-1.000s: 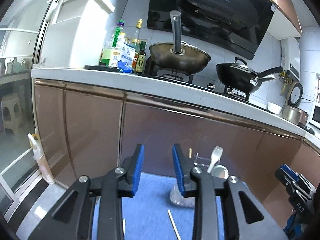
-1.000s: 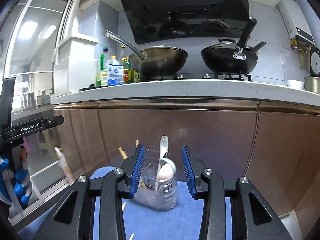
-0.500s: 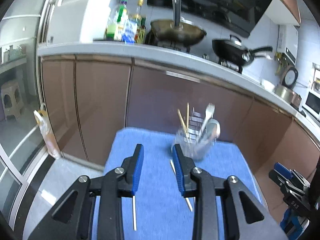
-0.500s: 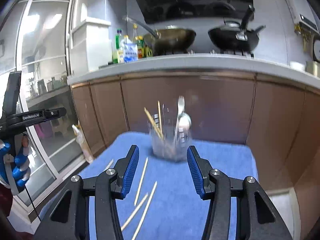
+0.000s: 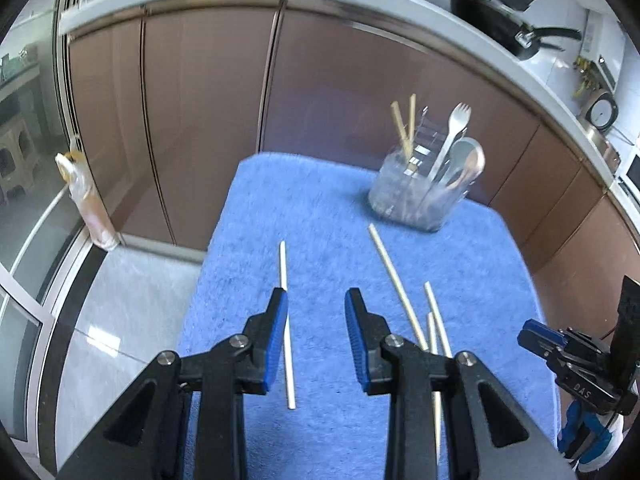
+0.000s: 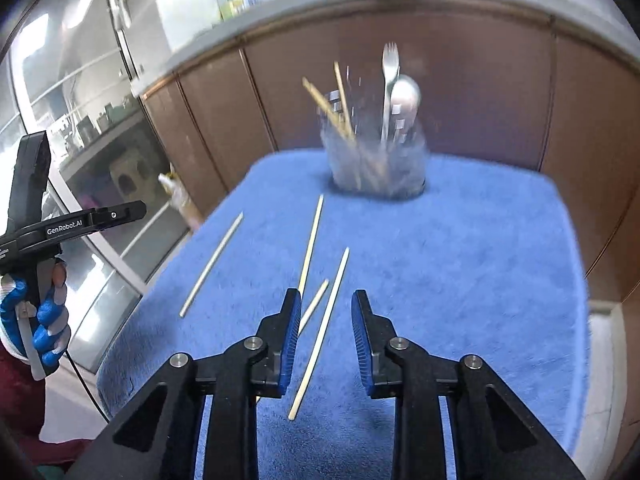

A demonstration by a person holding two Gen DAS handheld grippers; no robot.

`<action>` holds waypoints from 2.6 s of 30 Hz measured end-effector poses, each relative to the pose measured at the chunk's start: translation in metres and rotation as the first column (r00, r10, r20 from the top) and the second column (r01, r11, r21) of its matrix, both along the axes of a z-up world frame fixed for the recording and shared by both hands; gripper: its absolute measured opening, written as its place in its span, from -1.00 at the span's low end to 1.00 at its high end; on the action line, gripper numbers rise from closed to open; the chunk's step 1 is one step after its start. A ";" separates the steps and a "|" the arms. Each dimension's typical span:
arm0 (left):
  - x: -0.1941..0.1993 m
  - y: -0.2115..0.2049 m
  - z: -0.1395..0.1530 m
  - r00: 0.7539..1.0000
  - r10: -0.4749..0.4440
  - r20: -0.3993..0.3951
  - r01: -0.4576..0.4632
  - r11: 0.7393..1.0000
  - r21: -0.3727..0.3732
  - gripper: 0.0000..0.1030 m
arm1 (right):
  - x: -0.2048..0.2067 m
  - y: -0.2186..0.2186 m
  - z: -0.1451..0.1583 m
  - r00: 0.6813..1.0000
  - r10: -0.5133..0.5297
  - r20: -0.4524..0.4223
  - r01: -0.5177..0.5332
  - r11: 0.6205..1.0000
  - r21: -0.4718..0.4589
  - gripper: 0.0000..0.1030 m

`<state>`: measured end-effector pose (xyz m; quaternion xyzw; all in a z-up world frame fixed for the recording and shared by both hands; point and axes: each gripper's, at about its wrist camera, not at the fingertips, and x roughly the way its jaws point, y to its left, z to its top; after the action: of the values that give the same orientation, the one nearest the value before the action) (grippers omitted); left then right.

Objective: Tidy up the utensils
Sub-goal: 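Withdraw both open tools back over the chopsticks on the towel, then grasp a chopstick with the left tool while the right tool grasps another chopstick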

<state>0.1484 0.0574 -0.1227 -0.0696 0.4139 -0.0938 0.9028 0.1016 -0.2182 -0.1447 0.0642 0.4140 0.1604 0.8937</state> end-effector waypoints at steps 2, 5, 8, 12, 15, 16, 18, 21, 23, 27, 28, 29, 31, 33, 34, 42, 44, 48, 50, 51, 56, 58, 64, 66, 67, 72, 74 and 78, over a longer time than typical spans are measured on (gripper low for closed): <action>0.009 0.002 -0.014 0.999 -0.002 -0.039 0.002 1.000 0.002 -0.45 | 0.011 0.005 -0.012 0.999 0.014 -0.048 -0.014 1.000 -0.002 -0.55; 0.024 0.003 -0.032 0.995 -0.007 -0.103 0.007 1.000 0.000 -0.45 | 0.026 0.014 -0.033 0.992 0.035 -0.120 -0.037 0.999 -0.011 -0.56; 0.039 0.005 -0.051 0.985 -0.011 -0.170 0.010 1.000 -0.008 -0.45 | 0.045 0.021 -0.052 0.981 0.051 -0.186 -0.057 0.998 -0.027 -0.58; 0.057 0.005 -0.070 0.973 -0.014 -0.231 0.012 1.000 -0.010 -0.45 | 0.073 0.027 -0.068 0.963 0.069 -0.260 -0.084 0.995 -0.049 -0.59; 0.067 0.005 -0.082 0.965 -0.016 -0.262 0.013 1.000 -0.013 -0.45 | 0.087 0.034 -0.077 0.951 0.084 -0.298 -0.111 0.991 -0.074 -0.59; 0.070 0.005 -0.086 0.962 -0.019 -0.274 0.016 1.000 -0.014 -0.45 | 0.090 0.036 -0.079 0.948 0.090 -0.306 -0.120 0.989 -0.082 -0.59; 0.074 0.003 -0.092 0.957 -0.025 -0.287 0.022 1.000 -0.014 -0.45 | 0.095 0.040 -0.085 0.941 0.094 -0.325 -0.133 0.986 -0.099 -0.59; 0.083 0.001 -0.100 0.949 -0.034 -0.313 0.031 0.999 -0.015 -0.46 | 0.103 0.043 -0.090 0.935 0.102 -0.340 -0.150 0.982 -0.117 -0.59; 0.089 -0.001 -0.103 0.943 -0.038 -0.331 0.035 0.999 -0.014 -0.46 | 0.108 0.046 -0.091 0.931 0.108 -0.348 -0.161 0.979 -0.129 -0.60; 0.102 -0.003 -0.108 0.929 -0.051 -0.366 0.046 0.999 -0.022 -0.47 | 0.121 0.052 -0.093 0.917 0.122 -0.380 -0.193 0.969 -0.155 -0.65; 0.106 -0.004 -0.110 0.924 -0.054 -0.378 0.050 0.999 -0.021 -0.47 | 0.124 0.053 -0.093 0.912 0.125 -0.390 -0.200 0.967 -0.158 -0.67; 0.109 -0.004 -0.111 0.921 -0.055 -0.385 0.051 0.999 -0.019 -0.47 | 0.127 0.055 -0.094 0.909 0.126 -0.398 -0.204 0.966 -0.160 -0.71; 0.115 -0.006 -0.112 0.915 -0.059 -0.398 0.058 0.998 -0.013 -0.51 | 0.130 0.057 -0.094 0.901 0.132 -0.414 -0.215 0.963 -0.160 -0.76; 0.119 -0.008 -0.113 0.912 -0.063 -0.406 0.068 0.998 -0.001 -0.53 | 0.135 0.059 -0.094 0.892 0.140 -0.429 -0.231 0.958 -0.168 -0.80; 0.120 -0.010 -0.113 0.909 -0.065 -0.411 0.074 0.997 0.004 -0.54 | 0.136 0.060 -0.094 0.887 0.147 -0.437 -0.244 0.954 -0.174 -0.81; 0.129 -0.011 -0.115 0.889 -0.074 -0.452 0.105 0.994 0.042 -0.78 | 0.138 0.068 -0.097 0.844 0.204 -0.497 -0.355 0.906 -0.231 -0.88; 0.133 -0.013 -0.115 0.882 -0.074 -0.466 0.114 0.992 0.058 -0.78 | 0.137 0.068 -0.097 0.837 0.210 -0.506 -0.368 0.900 -0.234 -0.88; 0.136 -0.018 -0.116 0.876 -0.072 -0.476 0.127 0.988 0.086 -0.78 | 0.144 0.081 -0.099 0.831 0.215 -0.513 -0.383 0.890 -0.248 -0.86; 0.137 -0.019 -0.115 0.877 -0.071 -0.476 0.126 0.988 0.085 -0.78 | 0.150 0.085 -0.099 0.830 0.216 -0.514 -0.382 0.892 -0.242 -0.85; 0.137 -0.019 -0.115 0.877 -0.071 -0.475 0.124 0.989 0.082 -0.78 | 0.152 0.087 -0.100 0.830 0.216 -0.515 -0.379 0.895 -0.236 -0.85; 0.135 -0.015 -0.116 0.879 -0.067 -0.472 0.112 0.991 0.068 -0.78 | 0.163 0.063 -0.093 0.835 0.224 -0.502 -0.353 0.919 -0.177 -0.68; 0.135 -0.015 -0.116 0.880 -0.070 -0.470 0.116 0.991 0.070 -0.78 | 0.159 0.060 -0.089 0.842 0.225 -0.491 -0.345 0.923 -0.170 -0.67; 0.134 -0.014 -0.115 0.883 -0.074 -0.463 0.112 0.992 0.056 -0.78 | 0.145 0.066 -0.070 0.854 0.247 -0.458 -0.355 0.920 -0.164 -0.67; 0.134 -0.012 -0.116 0.884 -0.077 -0.460 0.112 0.993 0.049 -0.78 | 0.144 0.071 -0.067 0.850 0.253 -0.462 -0.360 0.919 -0.158 -0.67; 0.134 -0.011 -0.116 0.884 -0.079 -0.460 0.112 0.993 0.046 -0.78 | 0.144 0.073 -0.068 0.844 0.255 -0.471 -0.365 0.917 -0.158 -0.67; 0.133 -0.007 -0.117 0.884 -0.092 -0.459 0.123 0.992 0.040 -0.78 | 0.144 0.085 -0.087 0.813 0.225 -0.537 -0.349 0.926 -0.141 -0.68; 0.134 -0.009 -0.118 0.882 -0.092 -0.461 0.131 0.990 0.052 -0.78 | 0.150 0.087 -0.090 0.809 0.214 -0.548 -0.328 0.937 -0.119 -0.68; 0.135 -0.018 -0.116 0.880 -0.086 -0.466 0.148 0.984 0.097 -0.79 | 0.159 0.109 -0.094 0.810 0.191 -0.554 -0.334 0.928 -0.168 -0.67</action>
<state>0.2837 0.0395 -0.2392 -0.0058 0.6247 -0.1020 0.7742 0.2601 -0.1092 -0.2385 -0.0689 0.6656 0.2044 0.7145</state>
